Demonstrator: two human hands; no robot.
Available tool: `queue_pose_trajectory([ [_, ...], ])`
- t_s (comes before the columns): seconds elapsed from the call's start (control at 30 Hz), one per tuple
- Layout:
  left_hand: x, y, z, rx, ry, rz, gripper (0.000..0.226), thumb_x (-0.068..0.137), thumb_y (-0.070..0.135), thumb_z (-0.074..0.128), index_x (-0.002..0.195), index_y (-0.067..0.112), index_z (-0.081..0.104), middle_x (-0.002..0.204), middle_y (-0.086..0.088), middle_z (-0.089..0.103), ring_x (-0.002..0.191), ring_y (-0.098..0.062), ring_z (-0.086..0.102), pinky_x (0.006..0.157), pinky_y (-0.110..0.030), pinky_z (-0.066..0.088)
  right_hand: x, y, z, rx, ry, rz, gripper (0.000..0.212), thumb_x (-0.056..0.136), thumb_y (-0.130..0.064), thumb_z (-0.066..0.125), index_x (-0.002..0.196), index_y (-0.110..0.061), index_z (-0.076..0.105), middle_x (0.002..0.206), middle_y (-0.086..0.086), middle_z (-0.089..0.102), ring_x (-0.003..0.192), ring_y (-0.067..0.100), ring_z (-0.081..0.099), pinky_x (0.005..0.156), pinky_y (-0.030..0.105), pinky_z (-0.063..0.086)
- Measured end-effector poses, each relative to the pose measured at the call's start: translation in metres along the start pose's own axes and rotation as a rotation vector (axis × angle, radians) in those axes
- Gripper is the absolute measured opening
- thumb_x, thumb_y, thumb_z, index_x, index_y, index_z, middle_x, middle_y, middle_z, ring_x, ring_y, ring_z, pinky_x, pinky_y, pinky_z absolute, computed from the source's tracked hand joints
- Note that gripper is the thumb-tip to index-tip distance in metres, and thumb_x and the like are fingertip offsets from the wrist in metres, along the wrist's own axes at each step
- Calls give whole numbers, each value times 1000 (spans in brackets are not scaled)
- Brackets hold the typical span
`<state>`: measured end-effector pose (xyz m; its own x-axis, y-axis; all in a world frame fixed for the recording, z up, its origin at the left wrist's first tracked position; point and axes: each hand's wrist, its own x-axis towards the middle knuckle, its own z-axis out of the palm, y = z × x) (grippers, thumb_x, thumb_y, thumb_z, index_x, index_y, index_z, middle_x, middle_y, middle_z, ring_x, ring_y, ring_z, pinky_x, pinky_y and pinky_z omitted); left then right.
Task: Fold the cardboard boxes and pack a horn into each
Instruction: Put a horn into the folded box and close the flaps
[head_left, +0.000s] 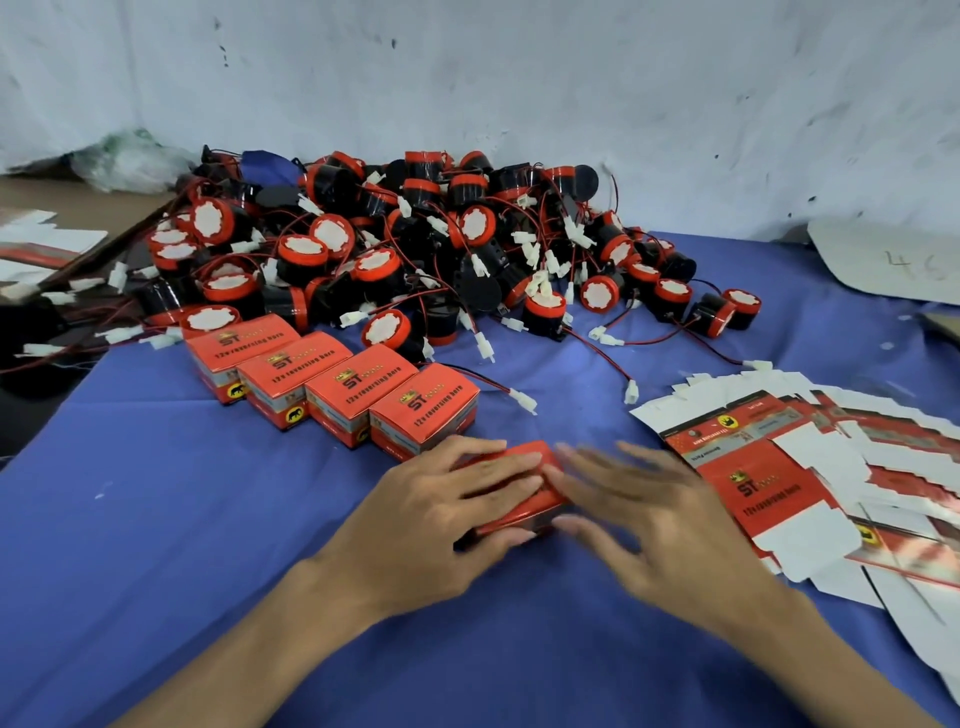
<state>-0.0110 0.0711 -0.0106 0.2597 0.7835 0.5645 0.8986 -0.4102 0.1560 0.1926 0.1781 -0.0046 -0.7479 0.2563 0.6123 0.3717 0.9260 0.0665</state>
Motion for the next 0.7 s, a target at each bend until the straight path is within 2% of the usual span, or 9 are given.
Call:
queue_pose_trajectory([
  [0.07, 3, 3, -7, 105, 46, -39, 44, 78, 33, 64, 119, 17, 68, 112, 2, 67, 91, -22, 59, 77, -33, 51, 4, 24, -10, -232, -47, 229, 55, 89, -49, 51, 119, -5, 65, 119, 16, 65, 104, 31, 65, 88, 41, 49],
  [0.13, 2, 4, -12, 172, 37, -71, 55, 69, 31, 60, 123, 20, 65, 107, 1, 63, 92, -21, 55, 80, -37, 46, 3, 41, -20, -464, -379, 621, 74, 86, -60, 48, 135, -5, 45, 132, 23, 50, 122, 37, 49, 98, 44, 38],
  [0.23, 0, 4, -17, 228, -34, -93, 49, 67, 27, 56, 114, 25, 69, 124, 1, 61, 112, -21, 57, 96, -46, 42, -3, 43, -23, -594, -635, 677, 50, 87, -47, 58, 108, -2, 56, 106, 17, 60, 98, 34, 61, 79, 40, 49],
  [0.33, 4, 7, -22, 324, -13, -228, 33, 69, 24, 50, 90, 23, 76, 109, 4, 68, 104, -22, 63, 98, -50, 42, -5, 37, -24, -549, -300, 512, 25, 60, -6, 85, 63, 1, 61, 56, 17, 58, 46, 34, 59, 47, 38, 50],
  [0.4, 6, 13, -24, 348, 29, -267, 29, 72, 23, 45, 75, 18, 74, 101, 2, 68, 99, -23, 63, 99, -46, 40, 1, 37, -32, -510, -106, 520, 20, 60, 2, 81, 70, -5, 66, 53, 15, 58, 43, 34, 56, 41, 34, 45],
  [0.47, 8, 20, -26, 312, 89, -235, 25, 75, 22, 50, 74, 14, 73, 102, -1, 69, 98, -24, 63, 97, -39, 41, 8, 36, -46, -411, 202, 541, 11, 82, -2, 61, 89, -11, 63, 55, 18, 58, 44, 38, 55, 43, 32, 39],
  [0.57, 8, 32, -30, 67, 227, -220, 30, 85, 30, 53, 104, 15, 71, 117, -1, 65, 109, -17, 59, 93, -25, 44, 25, 27, -64, -272, 435, 423, 24, 102, -20, 37, 91, -6, 54, 48, 17, 52, 41, 36, 51, 47, 29, 27],
  [0.63, 14, 35, -35, -365, 261, -366, 39, 89, 45, 49, 123, 27, 58, 128, 8, 59, 121, -7, 52, 97, -21, 42, 34, 25, -60, -19, 327, 342, 34, 98, -22, 38, 80, -1, 58, 49, 3, 49, 46, 23, 46, 50, 29, 22],
  [0.7, 25, 39, -38, -953, 310, -619, 48, 85, 50, 51, 128, 29, 51, 117, 10, 66, 109, -2, 61, 83, -17, 49, 36, 22, -47, 325, 99, 334, 41, 94, -31, 41, 64, -6, 53, 50, -6, 39, 50, 16, 41, 49, 28, 25],
])
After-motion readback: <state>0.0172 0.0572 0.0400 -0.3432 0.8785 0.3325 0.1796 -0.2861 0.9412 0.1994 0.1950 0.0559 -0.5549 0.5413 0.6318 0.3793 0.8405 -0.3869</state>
